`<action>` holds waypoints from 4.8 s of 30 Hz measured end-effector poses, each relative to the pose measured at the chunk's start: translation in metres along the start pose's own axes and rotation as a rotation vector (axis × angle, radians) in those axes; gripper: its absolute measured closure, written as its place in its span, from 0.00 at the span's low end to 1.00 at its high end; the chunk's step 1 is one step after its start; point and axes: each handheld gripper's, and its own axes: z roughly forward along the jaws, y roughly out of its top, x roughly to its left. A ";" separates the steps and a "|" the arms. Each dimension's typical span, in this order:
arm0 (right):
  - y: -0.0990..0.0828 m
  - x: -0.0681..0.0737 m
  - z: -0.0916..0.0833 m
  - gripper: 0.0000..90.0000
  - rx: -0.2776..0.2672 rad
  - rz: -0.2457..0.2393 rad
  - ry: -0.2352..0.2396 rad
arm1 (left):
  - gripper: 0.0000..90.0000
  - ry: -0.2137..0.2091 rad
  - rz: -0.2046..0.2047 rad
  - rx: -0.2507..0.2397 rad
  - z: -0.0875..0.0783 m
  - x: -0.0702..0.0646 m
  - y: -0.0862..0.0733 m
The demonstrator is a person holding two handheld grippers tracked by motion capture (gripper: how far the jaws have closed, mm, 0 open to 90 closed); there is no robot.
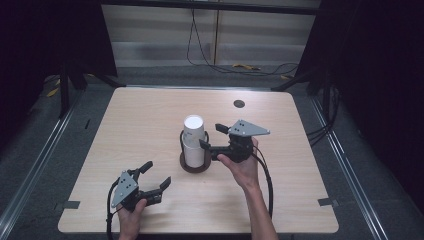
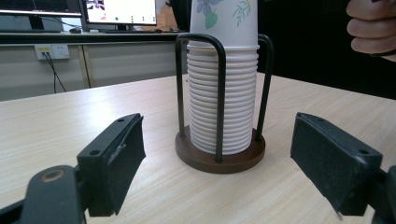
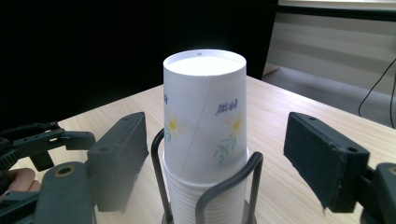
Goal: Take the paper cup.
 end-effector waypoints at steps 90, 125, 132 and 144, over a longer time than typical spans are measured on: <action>0.046 -0.009 0.043 0.37 0.099 0.011 0.101 | 0.19 -0.004 -0.003 -0.005 0.000 0.000 0.000; 0.062 -0.010 0.025 0.38 -0.056 0.021 0.125 | 0.19 -0.011 -0.002 -0.001 0.000 0.000 0.000; 0.065 -0.012 0.019 0.39 -0.105 0.039 0.117 | 0.19 -0.013 0.000 0.003 0.001 0.000 0.000; 0.065 -0.017 0.003 0.39 -0.135 0.058 0.101 | 0.19 -0.018 -0.003 0.007 0.001 0.000 0.000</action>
